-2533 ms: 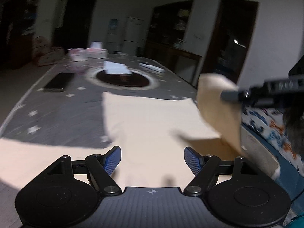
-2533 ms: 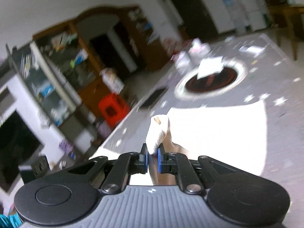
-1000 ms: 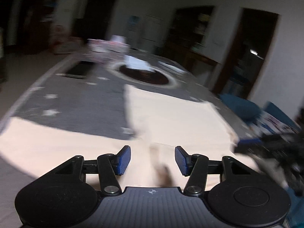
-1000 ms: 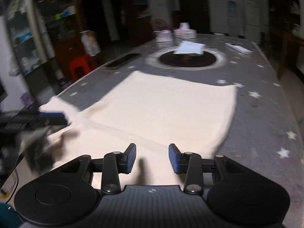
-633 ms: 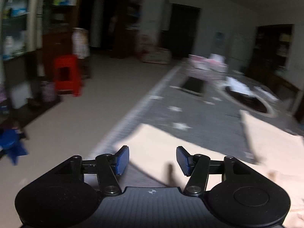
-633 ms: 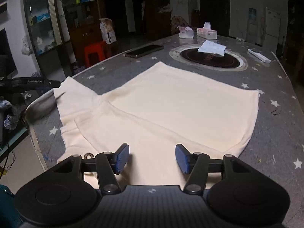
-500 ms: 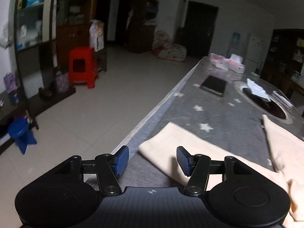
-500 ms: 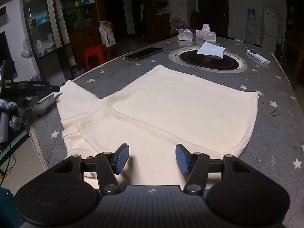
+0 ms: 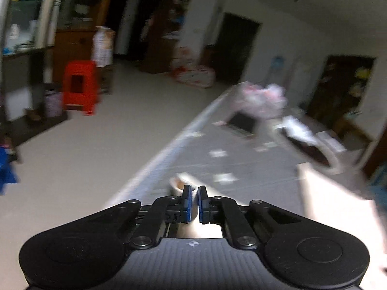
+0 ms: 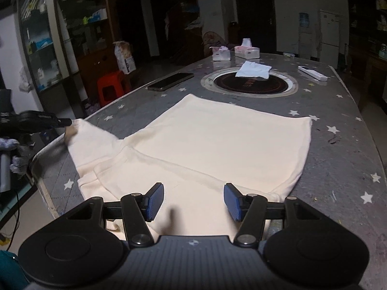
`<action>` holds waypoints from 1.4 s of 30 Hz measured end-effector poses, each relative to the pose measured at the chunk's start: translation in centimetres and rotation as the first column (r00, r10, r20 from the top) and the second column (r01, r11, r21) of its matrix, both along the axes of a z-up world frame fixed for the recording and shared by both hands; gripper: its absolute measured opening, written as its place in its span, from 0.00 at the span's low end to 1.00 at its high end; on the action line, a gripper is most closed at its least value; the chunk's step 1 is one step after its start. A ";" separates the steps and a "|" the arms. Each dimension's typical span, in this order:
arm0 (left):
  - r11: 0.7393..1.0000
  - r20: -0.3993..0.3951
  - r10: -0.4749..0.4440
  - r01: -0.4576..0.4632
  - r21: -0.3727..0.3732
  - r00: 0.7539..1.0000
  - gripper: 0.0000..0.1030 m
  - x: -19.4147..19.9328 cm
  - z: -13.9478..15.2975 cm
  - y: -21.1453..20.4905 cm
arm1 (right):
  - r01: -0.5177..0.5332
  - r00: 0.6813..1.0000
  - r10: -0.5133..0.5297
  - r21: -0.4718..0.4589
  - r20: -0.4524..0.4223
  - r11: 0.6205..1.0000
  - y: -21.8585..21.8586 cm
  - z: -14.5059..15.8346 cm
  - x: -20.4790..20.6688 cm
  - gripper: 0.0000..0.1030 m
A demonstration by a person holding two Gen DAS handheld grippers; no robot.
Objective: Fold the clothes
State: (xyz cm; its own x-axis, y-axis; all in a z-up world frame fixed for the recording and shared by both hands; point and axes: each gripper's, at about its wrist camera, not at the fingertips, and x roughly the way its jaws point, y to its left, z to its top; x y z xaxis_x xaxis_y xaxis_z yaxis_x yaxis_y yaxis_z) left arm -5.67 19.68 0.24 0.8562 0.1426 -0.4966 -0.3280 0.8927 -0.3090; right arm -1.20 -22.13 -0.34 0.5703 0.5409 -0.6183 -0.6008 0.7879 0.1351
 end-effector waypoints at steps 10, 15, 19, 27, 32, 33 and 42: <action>0.876 0.194 -0.463 0.480 -0.051 0.865 0.05 2.1 5.8 -11.4 | 0.070 0.997 -0.071 0.042 0.010 0.997 -2.6 0.0 -0.1 0.54; 0.748 0.211 -0.640 0.662 -0.051 0.739 0.05 3.2 5.7 -17.5 | 0.109 0.994 -0.110 0.060 0.010 0.992 -4.3 -0.1 -0.3 0.54; 0.660 0.150 -0.731 0.745 -0.094 0.666 0.07 4.3 3.7 -21.2 | 0.149 0.989 -0.150 0.062 0.011 0.987 -5.7 -0.1 -0.4 0.54; 0.646 0.076 -0.751 0.754 -0.114 0.655 0.15 4.4 1.2 -20.9 | 0.184 0.982 -0.186 0.061 0.022 0.981 -6.9 0.4 -0.4 0.54; 0.747 0.018 -0.658 0.655 -0.114 0.753 0.15 5.0 0.2 -17.1 | 0.121 0.992 -0.123 0.058 0.031 0.991 -5.0 0.5 -0.1 0.51; 0.769 -0.001 -0.634 0.630 -0.113 0.774 0.15 5.3 -0.3 -16.3 | 0.101 0.994 -0.103 0.056 0.030 0.993 -4.4 0.4 -0.1 0.49; 0.847 -0.065 -0.527 0.518 -0.121 0.847 0.13 6.1 -2.8 -11.6 | -0.061 0.998 0.061 0.001 -0.002 0.998 0.7 -0.9 0.5 0.36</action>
